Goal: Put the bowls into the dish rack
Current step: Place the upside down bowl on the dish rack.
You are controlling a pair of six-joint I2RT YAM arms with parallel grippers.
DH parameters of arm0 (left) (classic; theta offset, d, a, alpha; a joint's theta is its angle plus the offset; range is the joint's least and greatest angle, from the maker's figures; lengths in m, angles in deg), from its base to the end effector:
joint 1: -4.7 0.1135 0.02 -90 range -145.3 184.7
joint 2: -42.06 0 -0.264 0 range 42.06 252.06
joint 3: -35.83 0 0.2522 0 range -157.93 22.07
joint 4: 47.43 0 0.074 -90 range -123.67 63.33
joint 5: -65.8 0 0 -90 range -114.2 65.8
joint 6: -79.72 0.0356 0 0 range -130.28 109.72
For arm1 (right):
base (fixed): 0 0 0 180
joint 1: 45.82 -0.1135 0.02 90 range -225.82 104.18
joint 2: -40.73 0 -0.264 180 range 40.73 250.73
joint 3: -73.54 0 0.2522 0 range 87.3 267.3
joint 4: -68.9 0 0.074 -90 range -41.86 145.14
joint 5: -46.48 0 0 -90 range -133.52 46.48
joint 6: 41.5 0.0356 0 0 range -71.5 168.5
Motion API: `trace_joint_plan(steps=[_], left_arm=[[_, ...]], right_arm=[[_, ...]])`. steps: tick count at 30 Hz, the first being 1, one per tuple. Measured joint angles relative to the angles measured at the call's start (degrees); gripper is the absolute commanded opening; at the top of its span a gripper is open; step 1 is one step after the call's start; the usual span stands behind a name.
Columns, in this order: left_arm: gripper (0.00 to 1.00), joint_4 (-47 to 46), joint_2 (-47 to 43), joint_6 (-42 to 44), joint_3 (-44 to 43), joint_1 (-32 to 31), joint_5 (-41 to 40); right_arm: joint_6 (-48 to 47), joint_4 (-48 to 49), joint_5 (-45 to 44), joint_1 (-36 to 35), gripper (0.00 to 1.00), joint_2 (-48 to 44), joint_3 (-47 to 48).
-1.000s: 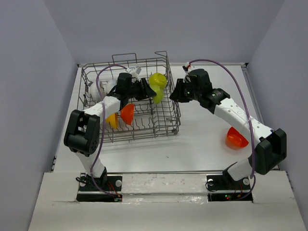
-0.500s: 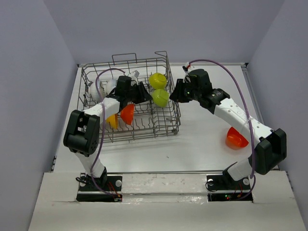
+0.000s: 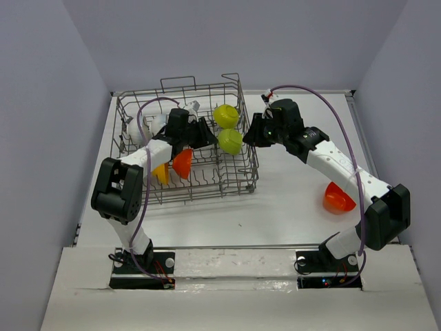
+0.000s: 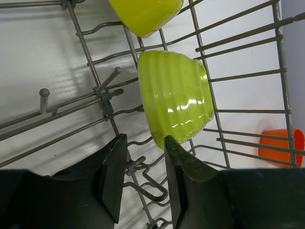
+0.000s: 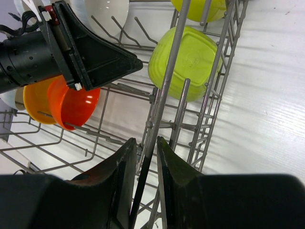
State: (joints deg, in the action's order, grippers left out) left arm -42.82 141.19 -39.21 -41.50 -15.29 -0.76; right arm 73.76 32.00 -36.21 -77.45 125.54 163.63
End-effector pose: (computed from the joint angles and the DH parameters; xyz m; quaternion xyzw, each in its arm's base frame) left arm 0.3632 -0.1472 0.2331 0.0418 0.8380 -0.3708 0.3981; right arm 0.2874 0.1823 0.3423 -0.0794 0.8682 0.2808 0.4014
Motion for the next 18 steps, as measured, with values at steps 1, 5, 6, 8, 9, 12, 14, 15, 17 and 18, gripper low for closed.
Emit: trace_joint_plan(steps=[1,5,6,8,9,12,14,15,17,18], left_arm=[[0.46,0.5,0.0,0.0,-0.3,-0.1,-0.3],[0.46,2.3,0.0,0.0,-3.1,-1.0,-1.5],[0.46,2.8,0.0,0.0,-4.1,-1.3,-1.8],[0.46,3.3,0.0,0.0,-6.3,-1.7,-2.5],[0.46,3.4,0.0,0.0,-7.5,-1.9,-2.8],[0.46,3.8,0.2,0.0,-10.3,-2.3,-3.7],[0.46,3.9,0.8,0.0,-12.2,-2.6,-4.3],[0.46,3.9,1.2,0.0,-12.9,-2.7,-4.5],[0.46,4.0,2.5,0.0,-14.3,-2.9,-4.9],[0.46,4.0,3.3,0.0,-14.8,-3.0,-5.1]], right_arm=[[0.0,0.0,0.0,0.0,0.29,0.0,0.0],[0.0,0.0,0.0,0.0,0.29,0.0,0.0],[0.0,0.0,0.0,0.0,0.29,0.0,0.0],[0.0,0.0,0.0,0.0,0.29,0.0,0.0],[0.0,0.0,0.0,0.0,0.29,0.0,0.0],[0.0,0.0,0.0,0.0,0.29,0.0,0.0],[0.0,0.0,0.0,0.0,0.3,0.0,0.0],[0.0,0.0,0.0,0.0,0.3,0.0,0.0],[0.0,0.0,0.0,0.0,0.3,0.0,0.0],[-0.1,0.0,0.0,0.0,0.29,0.0,0.0]])
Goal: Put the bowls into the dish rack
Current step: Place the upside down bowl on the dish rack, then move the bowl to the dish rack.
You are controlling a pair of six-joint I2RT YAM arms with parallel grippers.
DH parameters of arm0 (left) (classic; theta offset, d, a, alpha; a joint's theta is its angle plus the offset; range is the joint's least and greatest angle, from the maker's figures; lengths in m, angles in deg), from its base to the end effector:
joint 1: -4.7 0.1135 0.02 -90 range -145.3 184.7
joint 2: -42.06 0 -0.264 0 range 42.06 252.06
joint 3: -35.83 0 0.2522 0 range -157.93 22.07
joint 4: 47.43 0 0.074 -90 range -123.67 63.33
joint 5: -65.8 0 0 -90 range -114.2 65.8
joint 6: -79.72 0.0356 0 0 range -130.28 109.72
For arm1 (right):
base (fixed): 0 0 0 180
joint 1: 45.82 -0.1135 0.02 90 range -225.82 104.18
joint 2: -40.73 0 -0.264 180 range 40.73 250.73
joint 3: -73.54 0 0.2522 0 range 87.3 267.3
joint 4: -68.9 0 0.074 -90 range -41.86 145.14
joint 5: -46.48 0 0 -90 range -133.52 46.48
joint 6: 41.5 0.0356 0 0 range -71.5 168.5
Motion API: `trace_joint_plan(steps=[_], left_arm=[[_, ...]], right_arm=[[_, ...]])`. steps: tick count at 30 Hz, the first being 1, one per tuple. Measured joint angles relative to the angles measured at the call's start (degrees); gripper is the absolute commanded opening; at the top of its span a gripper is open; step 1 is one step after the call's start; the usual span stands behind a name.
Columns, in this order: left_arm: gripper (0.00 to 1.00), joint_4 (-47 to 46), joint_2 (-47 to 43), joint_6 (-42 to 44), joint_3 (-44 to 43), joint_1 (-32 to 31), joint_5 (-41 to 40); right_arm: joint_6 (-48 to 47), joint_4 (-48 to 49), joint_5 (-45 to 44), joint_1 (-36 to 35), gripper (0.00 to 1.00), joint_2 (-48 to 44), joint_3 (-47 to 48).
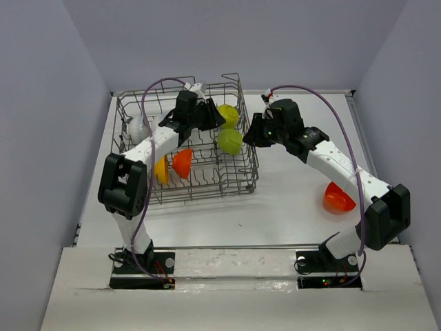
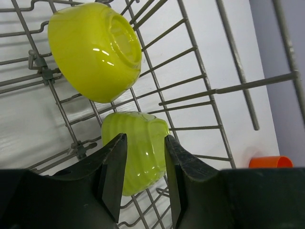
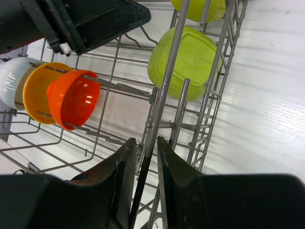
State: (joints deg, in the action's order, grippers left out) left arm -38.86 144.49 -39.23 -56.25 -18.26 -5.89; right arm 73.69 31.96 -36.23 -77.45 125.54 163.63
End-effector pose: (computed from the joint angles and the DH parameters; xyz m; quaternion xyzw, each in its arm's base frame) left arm 0.3887 -0.1768 0.2910 0.0504 0.8071 -0.3676 0.4593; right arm 0.2874 0.1823 0.3423 -0.0799 0.8683 0.2803 0.4014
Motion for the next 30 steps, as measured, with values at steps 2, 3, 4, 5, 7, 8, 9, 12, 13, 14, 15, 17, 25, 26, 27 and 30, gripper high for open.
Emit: trace_joint_plan(steps=[2,3,4,5,7,8,9,12,13,14,15,17,25,26,27,30], left_arm=[[0.46,0.1,1.4,0.0,-0.3,-0.2,-0.5],[0.45,0.3,2.2,0.0,-0.5,-0.4,-0.8],[0.45,0.4,3.1,-0.1,-0.5,-0.7,-1.0],[0.45,0.5,3.6,-0.1,-0.6,-0.8,-1.1],[0.45,1.0,5.3,-0.3,-1.2,-1.4,-1.5],[0.45,1.2,6.0,-0.4,-1.7,-1.6,-1.7],[0.45,1.2,6.6,-0.5,-2.0,-1.9,-1.9],[0.45,1.3,7.8,-0.6,-3.4,-2.6,-2.6],[0.45,1.3,8.0,-0.7,-3.8,-2.8,-2.6],[0.45,1.3,8.2,-0.7,-4.2,-3.0,-2.8],[0.45,1.2,8.3,-0.7,-4.3,-3.2,-2.8],[0.45,1.2,8.3,-0.7,-4.4,-3.5,-3.2],[0.45,1.3,8.7,-0.6,-4.4,-4.1,-3.8],[0.45,1.2,8.9,-0.6,-4.5,-4.1,-4.0],[0.45,1.3,9.0,-0.6,-4.5,-4.1,-4.0],[0.45,1.5,9.3,-0.4,-4.5,-4.9,-4.9]], right_arm=[[0.0,0.0,0.0,0.0,0.29,0.0,0.0],[-0.1,0.0,0.0,0.0,0.3,0.0,0.0],[-0.2,0.0,0.0,0.0,0.3,0.0,0.0],[-0.2,0.0,0.0,0.0,0.3,0.0,0.0],[-0.3,0.0,0.0,0.0,0.3,0.0,0.0],[-0.4,0.0,0.0,0.0,0.29,0.0,0.0],[-0.4,0.0,0.0,0.0,0.3,0.0,0.0],[-0.4,-0.2,0.0,0.0,0.3,0.0,0.1],[-0.5,-0.2,0.0,0.0,0.3,0.0,0.1],[-0.6,-0.2,0.0,0.0,0.3,0.0,0.1],[-0.6,-0.3,0.0,0.0,0.3,0.0,0.1],[-0.8,-0.3,0.0,0.0,0.3,0.0,0.1],[-1.0,-0.2,0.0,0.0,0.3,0.4,0.1],[-1.0,-0.2,0.0,0.0,0.3,0.5,0.1],[-1.0,-0.2,0.0,0.0,0.3,0.6,0.1],[-1.1,-0.2,0.0,-0.2,0.3,0.8,0.2]])
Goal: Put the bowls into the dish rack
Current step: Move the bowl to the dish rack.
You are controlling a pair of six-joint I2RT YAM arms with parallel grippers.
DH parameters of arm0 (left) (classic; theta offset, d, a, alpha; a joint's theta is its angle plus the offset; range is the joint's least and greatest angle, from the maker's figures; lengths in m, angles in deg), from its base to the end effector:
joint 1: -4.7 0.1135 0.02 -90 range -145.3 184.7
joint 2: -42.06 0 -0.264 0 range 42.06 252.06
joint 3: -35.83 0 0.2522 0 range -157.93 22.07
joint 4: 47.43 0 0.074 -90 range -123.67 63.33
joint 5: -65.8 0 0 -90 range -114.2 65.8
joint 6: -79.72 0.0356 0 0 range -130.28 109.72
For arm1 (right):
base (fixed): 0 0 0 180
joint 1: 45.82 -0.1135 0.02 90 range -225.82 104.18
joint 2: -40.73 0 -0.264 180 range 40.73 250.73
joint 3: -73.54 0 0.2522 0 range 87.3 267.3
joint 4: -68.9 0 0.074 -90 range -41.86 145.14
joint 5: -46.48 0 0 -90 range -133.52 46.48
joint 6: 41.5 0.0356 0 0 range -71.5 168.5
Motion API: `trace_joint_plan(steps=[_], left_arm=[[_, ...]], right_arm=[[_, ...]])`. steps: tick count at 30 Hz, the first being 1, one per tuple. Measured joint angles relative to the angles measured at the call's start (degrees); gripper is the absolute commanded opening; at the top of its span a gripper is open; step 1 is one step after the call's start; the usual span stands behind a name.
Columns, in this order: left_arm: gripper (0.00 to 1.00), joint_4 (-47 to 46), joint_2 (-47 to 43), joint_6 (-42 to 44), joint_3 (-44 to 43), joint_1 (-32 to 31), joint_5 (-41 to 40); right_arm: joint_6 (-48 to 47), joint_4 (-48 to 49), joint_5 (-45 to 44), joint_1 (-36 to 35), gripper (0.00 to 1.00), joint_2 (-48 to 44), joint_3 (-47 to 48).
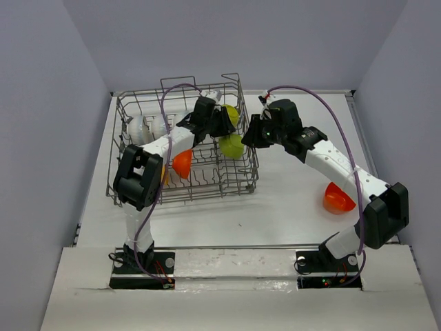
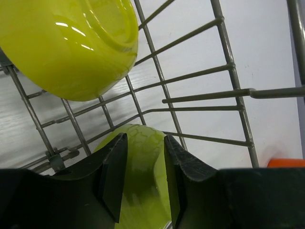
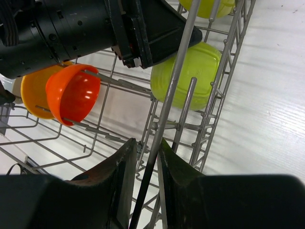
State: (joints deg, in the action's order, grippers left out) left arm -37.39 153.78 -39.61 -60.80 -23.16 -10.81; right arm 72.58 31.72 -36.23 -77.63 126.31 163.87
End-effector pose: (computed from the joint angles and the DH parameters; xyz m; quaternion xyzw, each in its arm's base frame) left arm 0.4024 -0.2220 0.2470 0.0518 0.8390 -0.3413 0.4206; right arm 0.2893 0.1848 0.3390 -0.0895 0.8706 0.2744 0.3984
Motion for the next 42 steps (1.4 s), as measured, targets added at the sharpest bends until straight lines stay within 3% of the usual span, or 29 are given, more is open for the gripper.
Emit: trace_joint_plan(steps=[18,42], left_arm=[[0.45,-2.9,-2.4,-0.1,8.5,-4.0,-2.1],[0.45,-3.3,-6.1,-0.1,12.3,-5.4,-2.5]], right_arm=[[-0.3,-0.1,0.0,-0.1,0.3,0.0,0.0],[-0.3,-0.1,0.0,-0.1,0.3,0.0,0.0]])
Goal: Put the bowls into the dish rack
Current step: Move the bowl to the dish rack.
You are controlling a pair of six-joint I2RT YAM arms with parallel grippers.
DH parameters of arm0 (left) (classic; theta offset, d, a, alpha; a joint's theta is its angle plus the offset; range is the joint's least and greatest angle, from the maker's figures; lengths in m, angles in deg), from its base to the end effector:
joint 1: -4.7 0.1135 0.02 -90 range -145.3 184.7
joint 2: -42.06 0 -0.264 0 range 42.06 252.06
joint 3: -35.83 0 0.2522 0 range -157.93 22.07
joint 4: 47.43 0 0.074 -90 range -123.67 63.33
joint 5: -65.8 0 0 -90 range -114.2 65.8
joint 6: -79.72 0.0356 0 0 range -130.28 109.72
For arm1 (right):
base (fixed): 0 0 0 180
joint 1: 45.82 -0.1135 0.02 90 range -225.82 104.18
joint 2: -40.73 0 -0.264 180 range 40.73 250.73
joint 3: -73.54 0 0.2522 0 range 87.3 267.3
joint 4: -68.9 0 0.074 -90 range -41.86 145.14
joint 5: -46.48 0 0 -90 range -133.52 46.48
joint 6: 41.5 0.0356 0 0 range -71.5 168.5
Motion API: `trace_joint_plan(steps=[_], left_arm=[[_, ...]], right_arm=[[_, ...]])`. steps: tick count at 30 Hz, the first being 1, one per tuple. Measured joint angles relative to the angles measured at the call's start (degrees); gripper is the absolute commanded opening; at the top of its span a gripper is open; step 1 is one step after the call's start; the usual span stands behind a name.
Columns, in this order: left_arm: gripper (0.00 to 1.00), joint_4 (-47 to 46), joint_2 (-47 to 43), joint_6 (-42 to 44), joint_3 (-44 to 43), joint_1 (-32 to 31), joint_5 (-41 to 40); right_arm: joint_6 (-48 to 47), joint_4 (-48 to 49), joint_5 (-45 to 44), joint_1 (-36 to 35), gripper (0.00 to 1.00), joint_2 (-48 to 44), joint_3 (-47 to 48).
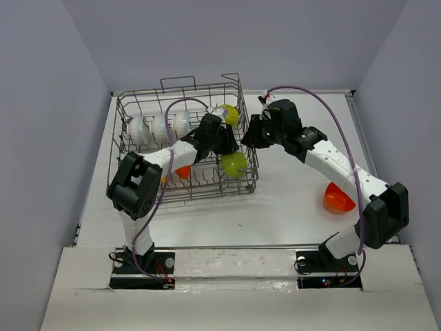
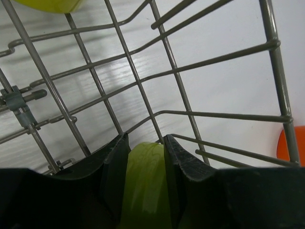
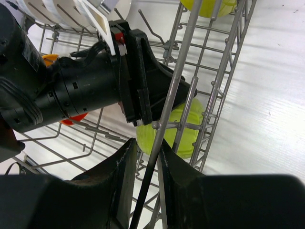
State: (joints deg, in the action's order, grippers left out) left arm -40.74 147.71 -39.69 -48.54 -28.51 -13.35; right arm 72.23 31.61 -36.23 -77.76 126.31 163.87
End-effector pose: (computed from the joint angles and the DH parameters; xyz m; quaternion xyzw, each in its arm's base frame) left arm 0.3498 -0.2370 0.2251 0.0770 0.8511 -0.3358 0.3961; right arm 0.2888 0.1854 0.3388 -0.0931 0.8707 0.2733 0.3982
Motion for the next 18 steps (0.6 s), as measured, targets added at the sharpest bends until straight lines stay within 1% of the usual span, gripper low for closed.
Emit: trace_joint_plan(steps=[7,18], left_arm=[[0.45,0.0,-0.7,0.0,1.4,-1.1,-0.4],[0.45,0.1,-2.0,0.0,2.5,-1.2,-0.7]], right_arm=[[0.0,0.0,0.0,0.0,0.3,0.0,0.0],[0.0,0.0,0.0,0.0,0.3,0.0,0.0]])
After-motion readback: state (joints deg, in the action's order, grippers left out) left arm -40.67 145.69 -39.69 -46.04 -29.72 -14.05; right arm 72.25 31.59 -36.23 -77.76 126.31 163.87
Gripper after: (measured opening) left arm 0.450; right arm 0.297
